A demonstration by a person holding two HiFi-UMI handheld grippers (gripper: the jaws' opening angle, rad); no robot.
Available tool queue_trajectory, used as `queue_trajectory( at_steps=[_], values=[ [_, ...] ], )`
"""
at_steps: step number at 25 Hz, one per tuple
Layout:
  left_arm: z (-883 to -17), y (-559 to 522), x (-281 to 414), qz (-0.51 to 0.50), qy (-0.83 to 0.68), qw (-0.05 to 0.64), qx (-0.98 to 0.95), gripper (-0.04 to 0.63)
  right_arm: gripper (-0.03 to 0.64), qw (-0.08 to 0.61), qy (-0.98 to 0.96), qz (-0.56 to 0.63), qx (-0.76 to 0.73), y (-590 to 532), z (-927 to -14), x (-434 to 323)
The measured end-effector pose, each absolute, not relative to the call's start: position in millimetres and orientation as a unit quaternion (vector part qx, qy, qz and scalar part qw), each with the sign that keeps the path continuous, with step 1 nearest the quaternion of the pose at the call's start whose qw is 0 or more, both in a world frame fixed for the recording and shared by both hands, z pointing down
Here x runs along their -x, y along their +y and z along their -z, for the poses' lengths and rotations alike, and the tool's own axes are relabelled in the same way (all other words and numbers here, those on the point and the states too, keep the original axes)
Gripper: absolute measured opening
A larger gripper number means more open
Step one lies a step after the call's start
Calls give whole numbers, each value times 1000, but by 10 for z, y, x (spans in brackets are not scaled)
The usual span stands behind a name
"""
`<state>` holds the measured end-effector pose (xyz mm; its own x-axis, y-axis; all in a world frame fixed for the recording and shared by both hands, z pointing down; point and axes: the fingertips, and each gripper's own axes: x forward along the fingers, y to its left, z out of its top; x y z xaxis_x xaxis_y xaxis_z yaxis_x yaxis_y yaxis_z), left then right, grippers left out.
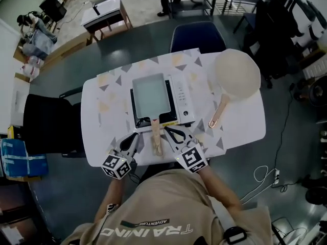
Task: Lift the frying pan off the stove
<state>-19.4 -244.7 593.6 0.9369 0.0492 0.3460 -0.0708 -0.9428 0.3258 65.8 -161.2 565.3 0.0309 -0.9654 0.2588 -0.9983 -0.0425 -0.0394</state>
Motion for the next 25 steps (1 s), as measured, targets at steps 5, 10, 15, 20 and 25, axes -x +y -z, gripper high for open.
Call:
queue_trajectory(
  at_steps=[5, 10, 15, 20, 25],
  values=[
    [-6102, -2500, 75, -171, 39, 273, -946, 0, -5, 81, -643, -118, -752, -1481, -5603, -601],
    [-6303, -2505, -89, -184, 87, 338, -919, 0, -5, 90, -604, -135, -780, -1348, -5645, -528],
    [-6401, -2293, -206, -210, 152, 433, -864, 114, -5, 88, -567, -145, -806, -1242, -5670, -541],
    [-6400, -2092, -278, -233, 196, 528, -793, 169, -5, 87, -553, -143, -816, -1294, -5656, -594],
    [-6465, -2005, -360, -265, 207, 587, -736, 201, -5, 83, -550, -145, -818, -1358, -5666, -562]
  ],
)
